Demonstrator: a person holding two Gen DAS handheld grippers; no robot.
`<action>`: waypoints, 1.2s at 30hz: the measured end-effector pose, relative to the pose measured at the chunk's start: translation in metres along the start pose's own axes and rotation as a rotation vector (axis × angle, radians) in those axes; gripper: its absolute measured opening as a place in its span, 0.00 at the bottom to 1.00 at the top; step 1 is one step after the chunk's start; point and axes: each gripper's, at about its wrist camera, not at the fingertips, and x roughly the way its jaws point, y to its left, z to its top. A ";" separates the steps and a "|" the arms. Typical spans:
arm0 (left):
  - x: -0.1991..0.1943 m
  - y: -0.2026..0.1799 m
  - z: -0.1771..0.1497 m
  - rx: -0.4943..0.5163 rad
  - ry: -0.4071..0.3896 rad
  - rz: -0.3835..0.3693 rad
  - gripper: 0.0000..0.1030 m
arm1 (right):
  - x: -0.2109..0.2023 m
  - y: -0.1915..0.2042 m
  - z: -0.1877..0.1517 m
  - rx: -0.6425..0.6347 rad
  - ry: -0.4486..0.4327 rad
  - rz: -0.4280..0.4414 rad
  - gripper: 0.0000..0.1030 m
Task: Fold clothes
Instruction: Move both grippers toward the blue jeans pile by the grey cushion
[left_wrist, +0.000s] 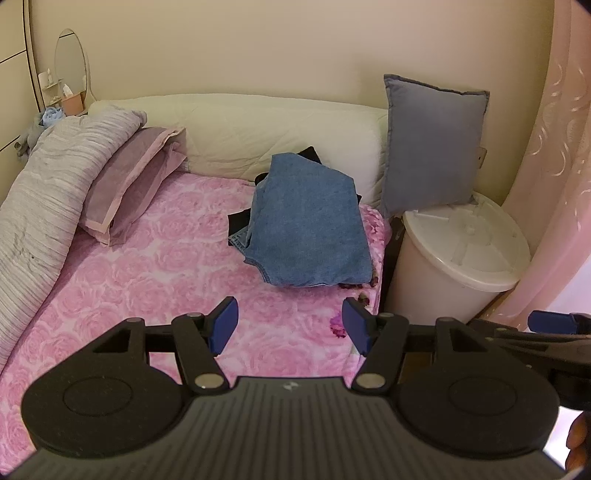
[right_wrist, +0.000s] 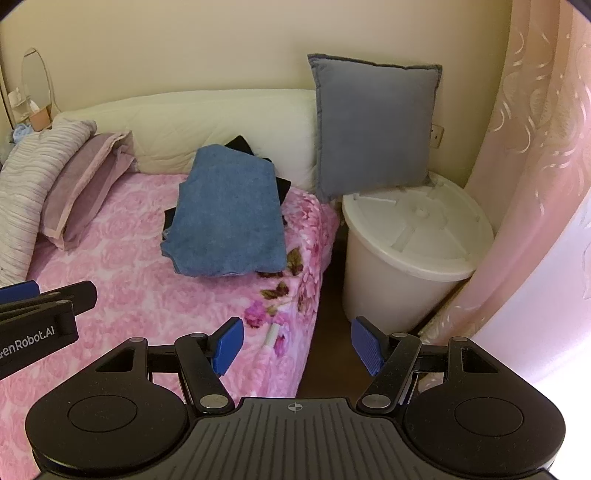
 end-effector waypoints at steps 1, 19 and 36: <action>0.000 0.002 0.000 -0.001 -0.001 0.000 0.57 | 0.000 0.000 0.000 -0.001 -0.001 -0.002 0.66; 0.017 0.051 0.007 -0.047 0.005 0.005 0.57 | 0.017 0.043 0.015 -0.015 -0.005 0.011 0.66; 0.025 0.059 0.009 -0.088 0.022 0.004 0.57 | 0.021 0.047 0.020 -0.036 -0.011 -0.004 0.66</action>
